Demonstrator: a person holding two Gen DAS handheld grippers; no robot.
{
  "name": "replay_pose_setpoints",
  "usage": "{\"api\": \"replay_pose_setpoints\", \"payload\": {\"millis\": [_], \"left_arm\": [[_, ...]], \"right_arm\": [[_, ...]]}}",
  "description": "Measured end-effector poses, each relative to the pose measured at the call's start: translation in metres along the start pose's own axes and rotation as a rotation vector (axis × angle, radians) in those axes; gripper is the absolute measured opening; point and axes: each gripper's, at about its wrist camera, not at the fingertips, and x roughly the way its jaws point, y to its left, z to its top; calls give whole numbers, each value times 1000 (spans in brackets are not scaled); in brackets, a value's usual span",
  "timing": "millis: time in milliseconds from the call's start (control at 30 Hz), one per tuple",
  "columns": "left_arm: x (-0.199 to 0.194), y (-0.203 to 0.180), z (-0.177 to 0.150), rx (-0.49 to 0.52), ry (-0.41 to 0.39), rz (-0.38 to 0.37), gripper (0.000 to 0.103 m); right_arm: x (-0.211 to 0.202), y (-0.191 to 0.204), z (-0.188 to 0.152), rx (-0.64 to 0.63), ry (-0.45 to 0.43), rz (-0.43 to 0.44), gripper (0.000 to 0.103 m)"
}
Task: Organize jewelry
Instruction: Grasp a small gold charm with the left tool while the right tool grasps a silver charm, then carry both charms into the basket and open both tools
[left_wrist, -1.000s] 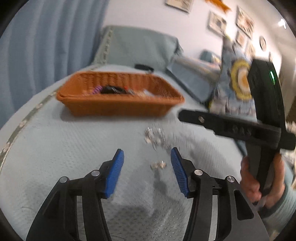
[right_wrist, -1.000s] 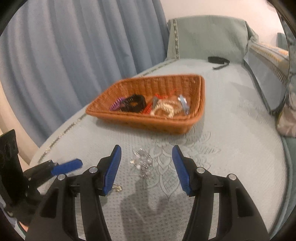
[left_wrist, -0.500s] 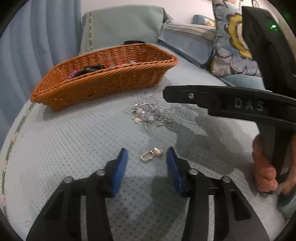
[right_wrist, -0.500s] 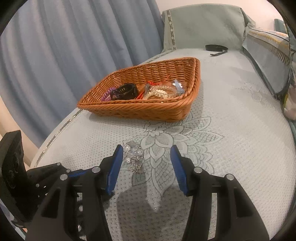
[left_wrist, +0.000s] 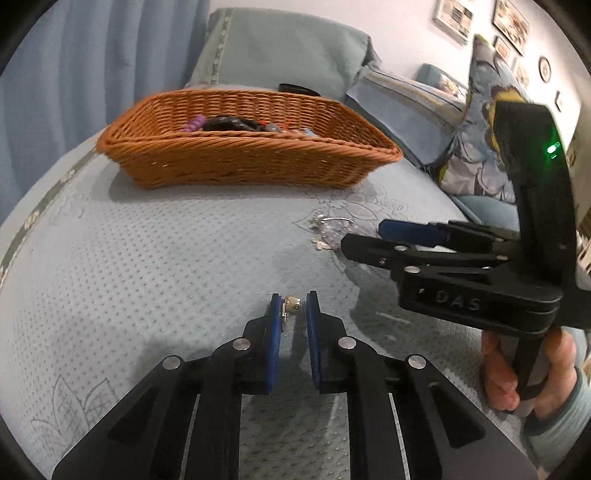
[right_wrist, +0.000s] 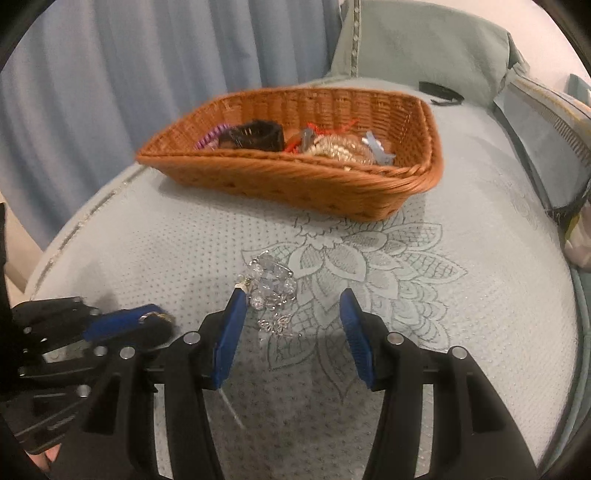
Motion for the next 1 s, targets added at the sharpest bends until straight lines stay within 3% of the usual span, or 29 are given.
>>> {"api": "replay_pose_setpoints", "payload": {"millis": [167,300,433,633,1000], "left_arm": [[-1,10,1,-57,-13,-27,11],[-4,12,0,-59,-21,-33,11],[-11,16,-1,-61,-39,-48,11],[-20,18,-4,-59,-58,-59,11],[-42,14,-1,-28,-147,-92,11]], "right_arm": [[11,7,7,14,12,13,16],[6,14,5,-16,-7,11,7],[-23,6,-1,13,-134,81,7],[-45,-10,-8,66,-229,160,7],[-62,-12,-9,70,-268,214,7]]}}
